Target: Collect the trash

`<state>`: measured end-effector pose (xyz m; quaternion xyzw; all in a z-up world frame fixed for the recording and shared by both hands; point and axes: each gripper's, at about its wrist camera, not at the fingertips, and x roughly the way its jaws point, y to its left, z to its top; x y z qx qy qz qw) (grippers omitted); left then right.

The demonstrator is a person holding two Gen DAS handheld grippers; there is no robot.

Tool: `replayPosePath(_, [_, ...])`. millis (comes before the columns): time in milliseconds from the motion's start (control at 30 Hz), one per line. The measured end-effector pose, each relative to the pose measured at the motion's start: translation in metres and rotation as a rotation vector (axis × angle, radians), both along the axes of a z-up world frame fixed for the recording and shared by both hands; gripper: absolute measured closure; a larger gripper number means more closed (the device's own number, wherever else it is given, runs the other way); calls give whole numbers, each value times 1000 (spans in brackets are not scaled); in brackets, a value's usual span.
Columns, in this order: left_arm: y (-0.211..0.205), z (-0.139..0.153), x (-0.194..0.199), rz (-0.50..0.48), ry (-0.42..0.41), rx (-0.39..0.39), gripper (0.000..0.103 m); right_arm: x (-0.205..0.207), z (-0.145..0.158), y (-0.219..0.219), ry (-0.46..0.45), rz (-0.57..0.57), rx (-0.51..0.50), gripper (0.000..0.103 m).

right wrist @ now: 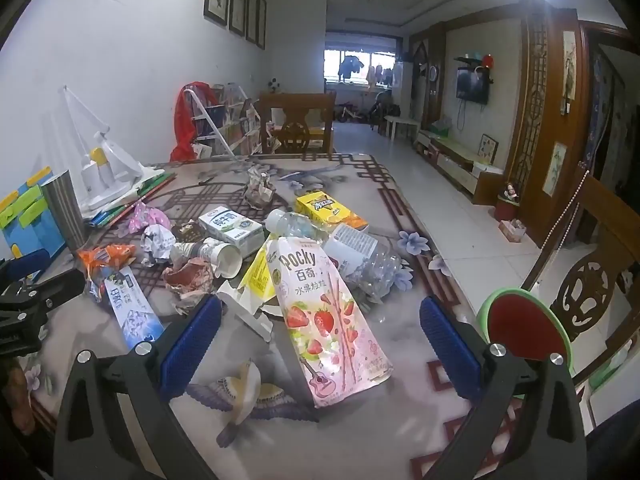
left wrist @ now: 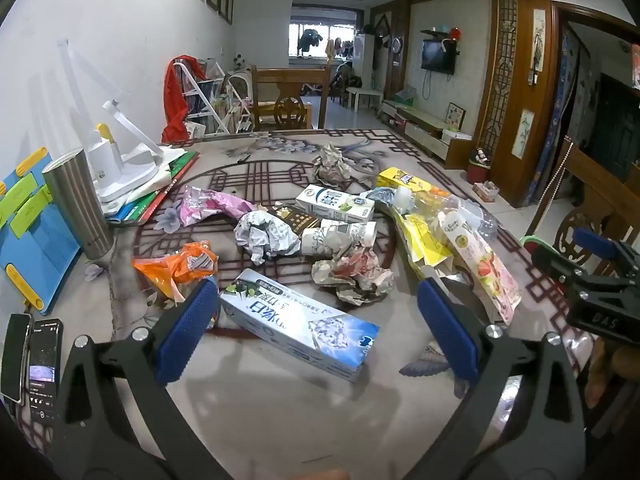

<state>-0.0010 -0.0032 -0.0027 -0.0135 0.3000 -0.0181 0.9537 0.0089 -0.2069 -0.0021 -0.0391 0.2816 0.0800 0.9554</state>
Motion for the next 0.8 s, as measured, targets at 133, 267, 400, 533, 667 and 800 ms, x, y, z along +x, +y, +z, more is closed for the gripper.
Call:
replayPosePath(133, [-1, 0, 1, 0, 0, 0, 5, 0, 0, 1, 2, 0, -1, 7])
replayPosePath(267, [-1, 0, 0, 1, 1, 0, 5, 0, 0, 0, 1, -1, 0, 7])
replayPosePath(400, [-2, -1, 0, 0, 0, 1, 5, 1, 0, 2, 5, 1, -1, 7])
replayPosePath(533, [-1, 0, 1, 1, 1, 1, 5, 1, 0, 0, 1, 3, -1, 7])
replayPosePath(667, [-1, 0, 1, 2, 1, 0, 5, 0, 0, -1, 2, 4, -1, 7])
replayPosePath(800, [-1, -1, 1, 0, 2, 1, 5, 1, 0, 0, 0, 2, -1, 7])
